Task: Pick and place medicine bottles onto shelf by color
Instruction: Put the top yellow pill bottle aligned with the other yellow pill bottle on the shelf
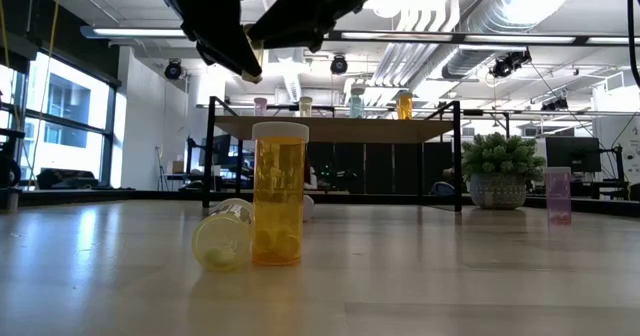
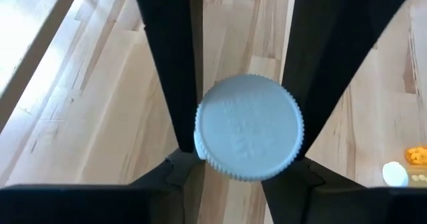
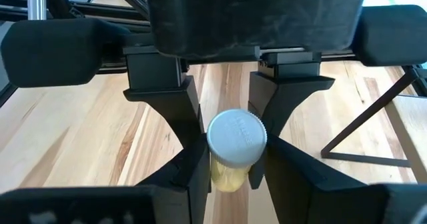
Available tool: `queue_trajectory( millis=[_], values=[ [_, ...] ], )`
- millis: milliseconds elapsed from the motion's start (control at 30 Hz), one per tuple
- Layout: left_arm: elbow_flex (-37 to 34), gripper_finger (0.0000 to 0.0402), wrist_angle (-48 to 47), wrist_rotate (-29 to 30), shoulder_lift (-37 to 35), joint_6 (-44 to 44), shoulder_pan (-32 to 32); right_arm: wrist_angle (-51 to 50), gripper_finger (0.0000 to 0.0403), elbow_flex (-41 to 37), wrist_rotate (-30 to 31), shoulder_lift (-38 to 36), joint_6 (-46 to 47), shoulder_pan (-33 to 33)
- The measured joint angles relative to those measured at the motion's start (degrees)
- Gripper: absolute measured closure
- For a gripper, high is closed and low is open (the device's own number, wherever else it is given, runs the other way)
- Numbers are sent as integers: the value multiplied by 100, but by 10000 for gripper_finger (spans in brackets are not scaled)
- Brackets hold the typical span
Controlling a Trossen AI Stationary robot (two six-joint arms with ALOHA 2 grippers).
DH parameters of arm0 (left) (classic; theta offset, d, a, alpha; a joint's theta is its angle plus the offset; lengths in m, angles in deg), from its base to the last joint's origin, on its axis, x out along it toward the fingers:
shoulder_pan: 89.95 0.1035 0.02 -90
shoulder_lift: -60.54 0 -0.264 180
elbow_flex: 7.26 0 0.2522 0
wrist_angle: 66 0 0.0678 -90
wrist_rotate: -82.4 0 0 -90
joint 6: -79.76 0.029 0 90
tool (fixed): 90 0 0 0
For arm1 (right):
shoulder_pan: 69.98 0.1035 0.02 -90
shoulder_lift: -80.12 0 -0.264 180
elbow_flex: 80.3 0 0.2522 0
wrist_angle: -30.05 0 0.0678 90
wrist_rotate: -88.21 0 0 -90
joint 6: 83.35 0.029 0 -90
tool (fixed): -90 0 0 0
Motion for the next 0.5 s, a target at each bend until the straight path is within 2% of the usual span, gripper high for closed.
queue_trajectory(
  millis=[367,500],
  values=[
    [2,187,-1,385,0,107,2,-345,286,-4,322,-133,3,-33],
    [2,168,-15,369,-1,108,11,-411,286,-4,446,-310,1,-90]
  ],
)
